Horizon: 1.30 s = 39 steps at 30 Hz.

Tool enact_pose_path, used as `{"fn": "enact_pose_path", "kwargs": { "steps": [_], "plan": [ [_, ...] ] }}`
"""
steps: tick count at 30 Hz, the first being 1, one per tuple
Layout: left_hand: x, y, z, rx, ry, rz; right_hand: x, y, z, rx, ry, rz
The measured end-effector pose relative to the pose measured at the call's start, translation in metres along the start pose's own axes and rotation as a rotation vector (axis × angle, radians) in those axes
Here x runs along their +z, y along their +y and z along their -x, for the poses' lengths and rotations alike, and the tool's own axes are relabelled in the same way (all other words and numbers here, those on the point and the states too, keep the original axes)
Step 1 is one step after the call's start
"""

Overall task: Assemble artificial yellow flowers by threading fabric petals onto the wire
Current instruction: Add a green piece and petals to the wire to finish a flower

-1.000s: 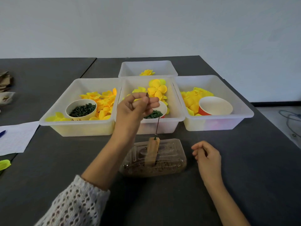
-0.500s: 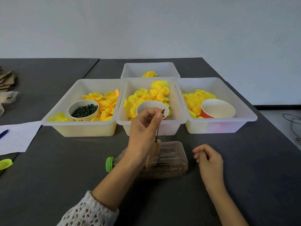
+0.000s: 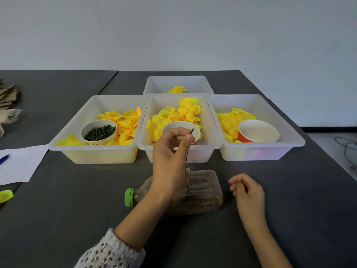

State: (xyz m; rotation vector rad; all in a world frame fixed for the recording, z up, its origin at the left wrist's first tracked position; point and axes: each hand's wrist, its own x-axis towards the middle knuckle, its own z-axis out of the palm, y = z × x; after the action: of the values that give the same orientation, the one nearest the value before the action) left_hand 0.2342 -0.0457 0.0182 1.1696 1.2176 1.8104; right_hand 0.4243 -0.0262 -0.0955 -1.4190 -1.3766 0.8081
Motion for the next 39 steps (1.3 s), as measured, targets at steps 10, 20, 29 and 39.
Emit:
{"fn": "enact_pose_path", "kwargs": {
  "steps": [10,20,29,39],
  "plan": [
    [-0.0006,0.0032,0.0010,0.053,0.026,-0.030,0.0003,0.0006,-0.0015,0.019,0.002,0.006],
    [0.0014,0.0011,0.0060,0.030,0.084,0.042,0.0013,-0.0002,-0.0009,0.002,0.009,-0.002],
    [0.0019,-0.0012,0.0067,0.005,0.075,0.081,0.0003,-0.0012,-0.0003,0.008,0.002,0.002],
    [0.0011,0.0027,0.0032,0.017,0.036,0.038,0.0008,0.0012,-0.0020,0.009,0.002,0.007]
  ]
}}
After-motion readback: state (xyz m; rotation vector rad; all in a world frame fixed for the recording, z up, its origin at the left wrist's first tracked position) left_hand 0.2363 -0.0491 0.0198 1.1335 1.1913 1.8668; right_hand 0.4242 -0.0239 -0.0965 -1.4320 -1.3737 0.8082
